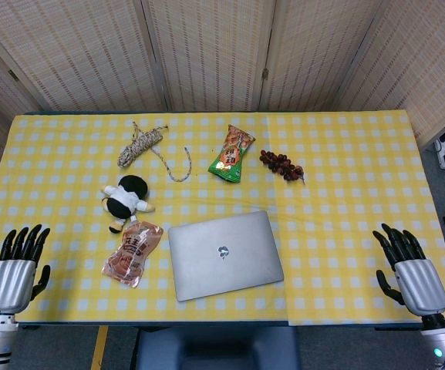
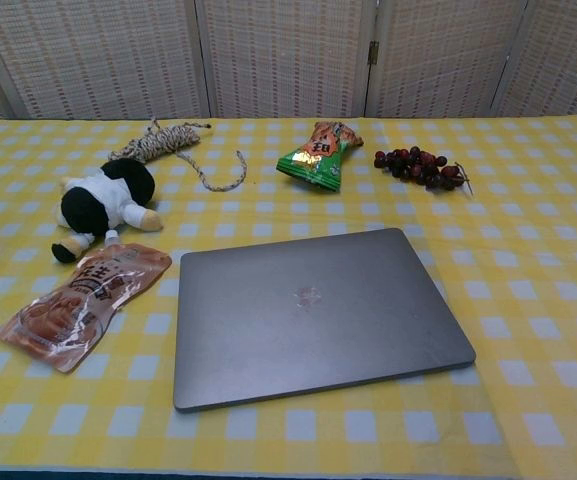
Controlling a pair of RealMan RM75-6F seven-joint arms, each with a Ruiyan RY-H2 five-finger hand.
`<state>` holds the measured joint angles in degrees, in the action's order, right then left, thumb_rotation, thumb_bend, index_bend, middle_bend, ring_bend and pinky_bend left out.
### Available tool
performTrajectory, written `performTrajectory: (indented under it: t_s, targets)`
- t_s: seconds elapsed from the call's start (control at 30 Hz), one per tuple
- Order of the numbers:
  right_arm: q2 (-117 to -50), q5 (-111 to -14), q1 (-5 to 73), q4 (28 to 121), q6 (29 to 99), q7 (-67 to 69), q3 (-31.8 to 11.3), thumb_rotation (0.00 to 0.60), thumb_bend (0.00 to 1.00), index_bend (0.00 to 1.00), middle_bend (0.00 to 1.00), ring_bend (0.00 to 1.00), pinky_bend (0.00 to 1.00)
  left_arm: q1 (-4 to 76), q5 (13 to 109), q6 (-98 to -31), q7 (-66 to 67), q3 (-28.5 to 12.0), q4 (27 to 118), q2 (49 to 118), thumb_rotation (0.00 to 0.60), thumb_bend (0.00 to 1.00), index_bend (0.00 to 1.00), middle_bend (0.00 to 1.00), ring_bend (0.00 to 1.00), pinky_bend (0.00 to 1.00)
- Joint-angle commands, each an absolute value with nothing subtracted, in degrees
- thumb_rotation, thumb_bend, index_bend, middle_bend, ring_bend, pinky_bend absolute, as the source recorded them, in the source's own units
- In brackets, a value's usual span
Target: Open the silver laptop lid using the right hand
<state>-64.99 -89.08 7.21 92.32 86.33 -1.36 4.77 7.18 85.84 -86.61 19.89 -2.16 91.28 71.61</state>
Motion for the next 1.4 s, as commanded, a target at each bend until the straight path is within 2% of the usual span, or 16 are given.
performTrajectory:
  t_s: [0.03,0.4,0.57,0.83,1.13,1.4]
  targets:
    - [-65.06,-89.17,7.11,92.37,86.09,-1.44,4.43,0.600,0.52,0.00,0.00,0.00,0.00,7.37,85.92,-86.30,20.04,-2.21,91.19,71.65,0.600,0.55,0.04,0.08,0.01,0.00]
    - [-65.60,-92.93,7.08,91.70,86.18,-0.57,3.93,0.600,0.52,0.00,0.00,0.00,0.00,6.83,87.00,-87.39,17.43,-2.14,91.01,71.60,0.600,0.55,0.05,0.08,0.01,0.00]
    - [-66.09,-96.79,9.55,92.60,83.43,-2.19,4.10,0.600,0.52,0.00,0.00,0.00,0.00,6.54,87.73,-88.02,16.69,-1.99,90.96,71.63,0.600,0.55,0.05,0.08,0.01,0.00]
    - [-71.05,-100.27,18.33,95.38,69.98,-7.25,3.24,0.600,0.51,0.00,0.00,0.00,0.00,5.77,89.05,-89.30,15.56,-1.53,91.53,71.13,0.600,0.55,0.05,0.08,0.02,0.00]
    - [-82.70,-95.04,28.02,93.99,54.79,-13.01,-1.16,0.600,0.51,0.00,0.00,0.00,0.00,5.11,90.44,-90.10,14.72,-0.93,92.08,70.56,0.600,0.55,0.05,0.08,0.02,0.00]
    - [-92.28,-89.50,33.03,89.41,47.86,-19.40,-3.12,0.600,0.51,0.00,0.00,0.00,0.00,4.78,90.53,-90.10,14.22,-0.88,92.02,70.24,0.600,0.55,0.05,0.08,0.02,0.00]
